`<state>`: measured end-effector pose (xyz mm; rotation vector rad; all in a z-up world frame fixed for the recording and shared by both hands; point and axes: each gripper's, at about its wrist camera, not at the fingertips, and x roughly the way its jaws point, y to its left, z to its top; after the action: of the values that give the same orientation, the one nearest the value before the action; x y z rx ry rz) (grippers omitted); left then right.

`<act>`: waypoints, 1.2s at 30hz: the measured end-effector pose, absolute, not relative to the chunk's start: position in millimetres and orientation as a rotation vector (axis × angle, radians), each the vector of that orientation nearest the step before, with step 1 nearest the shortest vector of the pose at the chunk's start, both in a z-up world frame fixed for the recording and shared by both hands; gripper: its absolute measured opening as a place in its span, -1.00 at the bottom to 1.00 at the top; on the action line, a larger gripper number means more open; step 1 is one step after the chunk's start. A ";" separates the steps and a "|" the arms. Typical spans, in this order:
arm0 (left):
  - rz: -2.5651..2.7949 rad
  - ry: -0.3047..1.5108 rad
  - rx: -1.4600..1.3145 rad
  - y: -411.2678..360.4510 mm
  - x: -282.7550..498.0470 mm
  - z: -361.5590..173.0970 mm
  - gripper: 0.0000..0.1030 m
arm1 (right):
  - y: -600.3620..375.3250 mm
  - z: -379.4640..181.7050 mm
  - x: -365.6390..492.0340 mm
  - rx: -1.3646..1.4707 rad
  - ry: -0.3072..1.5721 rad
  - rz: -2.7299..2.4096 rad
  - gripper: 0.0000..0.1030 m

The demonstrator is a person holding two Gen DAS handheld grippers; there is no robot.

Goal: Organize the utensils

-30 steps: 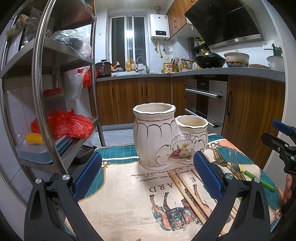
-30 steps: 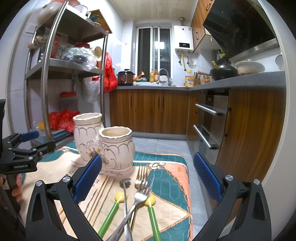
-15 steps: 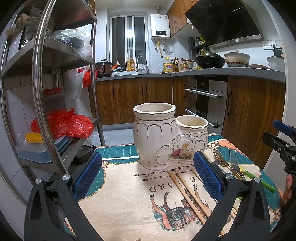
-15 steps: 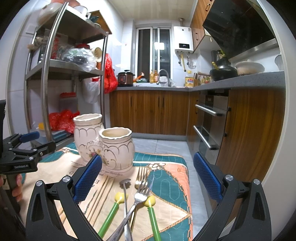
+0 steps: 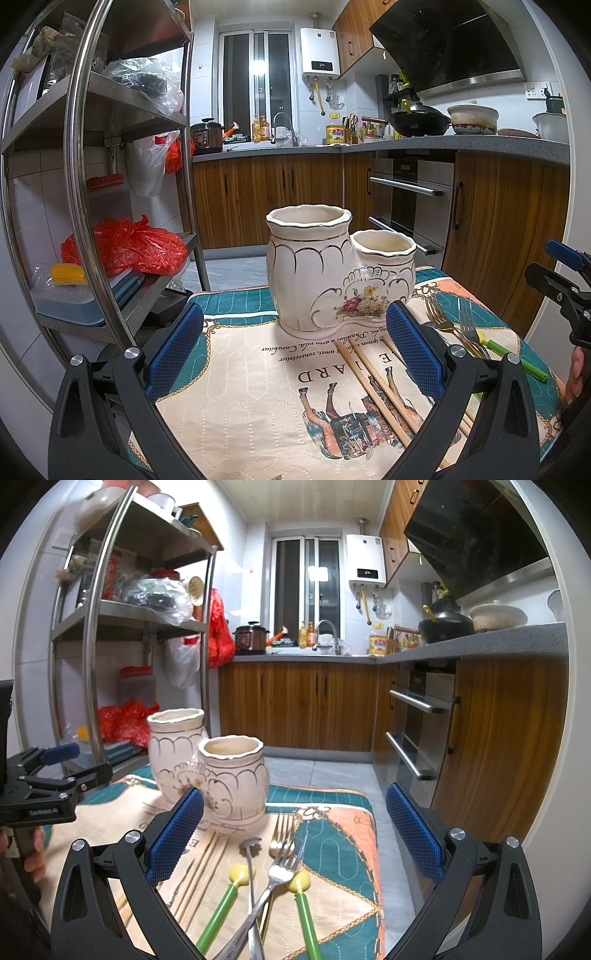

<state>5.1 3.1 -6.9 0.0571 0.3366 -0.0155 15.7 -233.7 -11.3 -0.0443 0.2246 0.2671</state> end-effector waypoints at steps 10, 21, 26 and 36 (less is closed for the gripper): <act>-0.016 0.335 0.055 3.5 5.1 -6.8 0.90 | -233.6 -8.9 14.3 -0.044 0.220 0.267 0.90; -0.016 0.340 0.054 3.9 8.0 -12.6 0.90 | -233.9 -9.6 14.2 -0.043 0.220 0.267 0.90; -0.014 0.340 0.054 4.2 8.0 -12.7 0.90 | -234.3 -10.0 14.0 -0.043 0.217 0.267 0.90; -0.048 0.441 0.044 3.3 22.2 -18.0 0.90 | -242.9 -8.7 24.9 -0.027 0.315 0.214 0.90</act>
<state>22.2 3.3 -18.0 0.0437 0.4405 -0.0483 24.9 -242.9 -8.7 -0.0273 0.3146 0.2141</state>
